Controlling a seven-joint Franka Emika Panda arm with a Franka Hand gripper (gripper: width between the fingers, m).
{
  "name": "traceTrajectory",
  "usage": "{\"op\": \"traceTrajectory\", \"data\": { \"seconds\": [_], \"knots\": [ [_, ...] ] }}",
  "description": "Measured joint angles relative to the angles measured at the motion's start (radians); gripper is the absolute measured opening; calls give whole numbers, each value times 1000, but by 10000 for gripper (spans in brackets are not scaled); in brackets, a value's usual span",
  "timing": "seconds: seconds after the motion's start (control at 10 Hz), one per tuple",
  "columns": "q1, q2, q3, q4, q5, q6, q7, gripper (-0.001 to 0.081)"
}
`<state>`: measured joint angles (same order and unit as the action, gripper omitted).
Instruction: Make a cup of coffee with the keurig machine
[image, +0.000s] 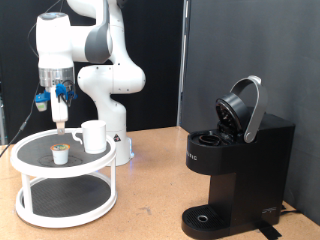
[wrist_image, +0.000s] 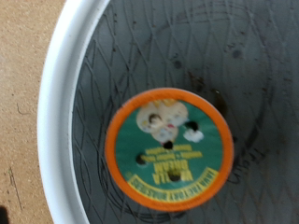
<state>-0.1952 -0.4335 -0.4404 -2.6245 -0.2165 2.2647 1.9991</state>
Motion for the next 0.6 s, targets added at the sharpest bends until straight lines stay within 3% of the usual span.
{"op": "traceTrajectory", "data": {
  "seconds": [0.6],
  "knots": [
    [-2, 123, 0, -35, -25, 171, 19, 734]
  ]
}}
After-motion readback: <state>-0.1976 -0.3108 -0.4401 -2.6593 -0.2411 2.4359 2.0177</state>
